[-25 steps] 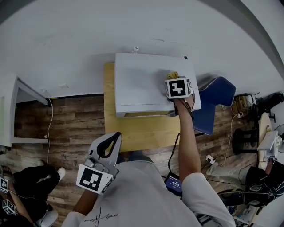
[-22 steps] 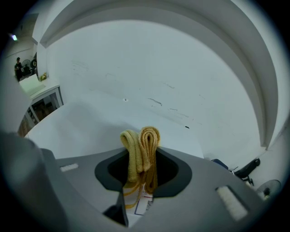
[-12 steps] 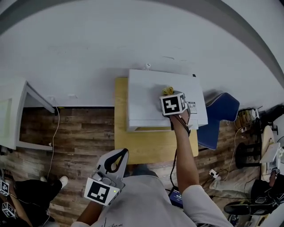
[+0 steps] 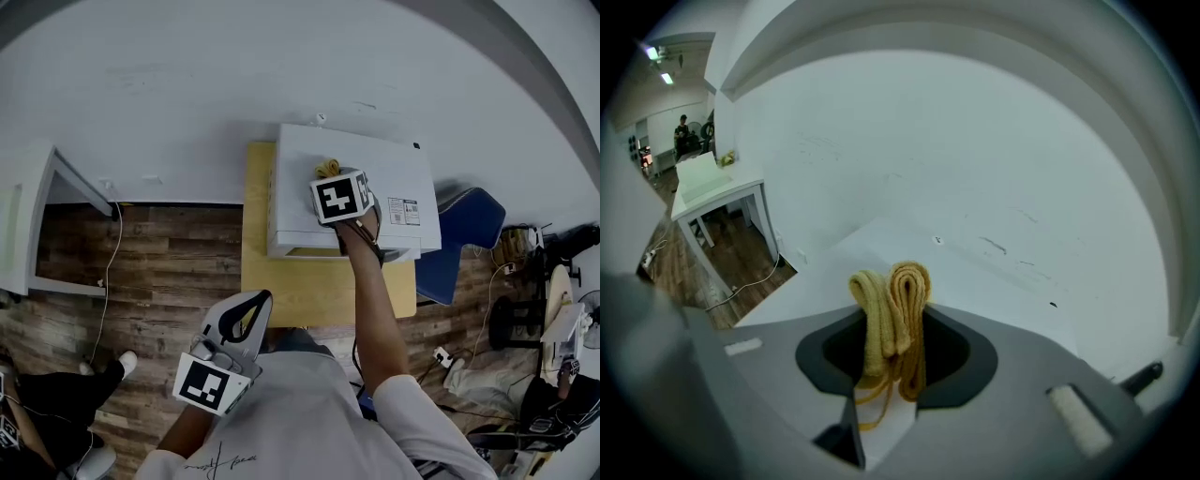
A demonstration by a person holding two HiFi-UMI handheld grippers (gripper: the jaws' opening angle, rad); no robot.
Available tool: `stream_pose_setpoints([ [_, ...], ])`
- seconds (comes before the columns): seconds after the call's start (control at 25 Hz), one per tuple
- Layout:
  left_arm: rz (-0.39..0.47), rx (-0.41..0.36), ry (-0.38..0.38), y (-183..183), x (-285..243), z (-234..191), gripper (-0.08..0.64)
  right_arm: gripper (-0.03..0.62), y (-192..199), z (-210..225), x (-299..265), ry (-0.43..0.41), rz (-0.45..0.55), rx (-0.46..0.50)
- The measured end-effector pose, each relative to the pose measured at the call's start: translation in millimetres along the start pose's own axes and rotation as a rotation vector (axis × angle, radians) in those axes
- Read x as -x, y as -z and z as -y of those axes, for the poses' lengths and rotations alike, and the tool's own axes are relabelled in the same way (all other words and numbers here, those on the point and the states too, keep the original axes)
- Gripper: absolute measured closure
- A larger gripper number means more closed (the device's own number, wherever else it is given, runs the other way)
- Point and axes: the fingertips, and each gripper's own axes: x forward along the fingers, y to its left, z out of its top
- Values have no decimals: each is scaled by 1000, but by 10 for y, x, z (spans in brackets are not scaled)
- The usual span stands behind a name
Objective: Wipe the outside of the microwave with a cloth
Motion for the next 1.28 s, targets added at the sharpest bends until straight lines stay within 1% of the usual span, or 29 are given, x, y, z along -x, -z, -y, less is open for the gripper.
stream_pose_setpoints([
  [0.08,11,1,-3,-24,-13,1,563,469,-60,-117,1,-14,9,16],
  [0.2,38,17,-15,-77,-31,0,563,469,-119,-236,11,-13,30,23],
  [0.32,43,19,-22,-78,-28,8,563,469,-150,-329,20,-23,39,24],
  [0.44,42,22,-31,-70,-32,12,563,469,-198,-434,23,-56,54,38],
  [0.68,42,17,-46,-66,2,-11,563,469,-260,-655,49,-58,86,124],
  [0.8,17,-1,-45,-11,28,-21,563,469,-285,-779,94,-123,93,131],
  [0.88,16,-3,-45,-9,30,-21,563,471,-295,-840,135,-169,99,116],
  [0.96,11,-4,-42,-1,29,-16,563,471,-309,-857,222,-211,119,63],
  [1.04,14,-3,-39,-18,16,-20,563,471,-349,-845,358,-249,157,15],
  [1.08,14,-4,-38,-21,6,-22,563,471,-377,-825,438,-263,181,6],
  [1.2,12,-6,-24,-6,-45,16,563,472,-427,-644,697,-282,259,-13],
  [1.28,5,-7,2,13,-113,92,563,472,-403,-390,869,-265,310,-42],
])
